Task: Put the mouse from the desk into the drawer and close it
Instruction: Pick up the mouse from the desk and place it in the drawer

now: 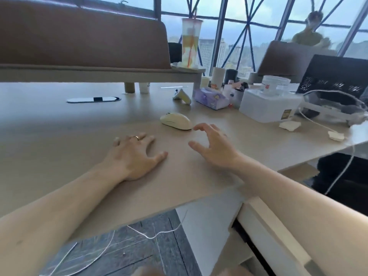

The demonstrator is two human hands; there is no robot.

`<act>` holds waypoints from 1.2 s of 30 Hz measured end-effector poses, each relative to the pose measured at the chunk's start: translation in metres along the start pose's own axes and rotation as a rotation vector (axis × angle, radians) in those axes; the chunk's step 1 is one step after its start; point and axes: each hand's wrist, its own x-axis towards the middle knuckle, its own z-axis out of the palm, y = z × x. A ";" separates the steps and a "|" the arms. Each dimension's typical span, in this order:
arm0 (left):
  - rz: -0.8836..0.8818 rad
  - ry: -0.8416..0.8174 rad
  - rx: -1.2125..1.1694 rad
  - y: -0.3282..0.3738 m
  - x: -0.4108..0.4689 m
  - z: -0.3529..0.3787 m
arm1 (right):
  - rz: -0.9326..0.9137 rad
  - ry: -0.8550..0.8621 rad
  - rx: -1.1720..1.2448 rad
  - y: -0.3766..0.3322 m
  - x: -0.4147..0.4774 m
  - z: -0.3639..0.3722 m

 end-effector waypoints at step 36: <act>0.674 0.364 0.079 0.054 -0.030 0.001 | -0.284 0.279 -0.088 0.066 -0.089 -0.070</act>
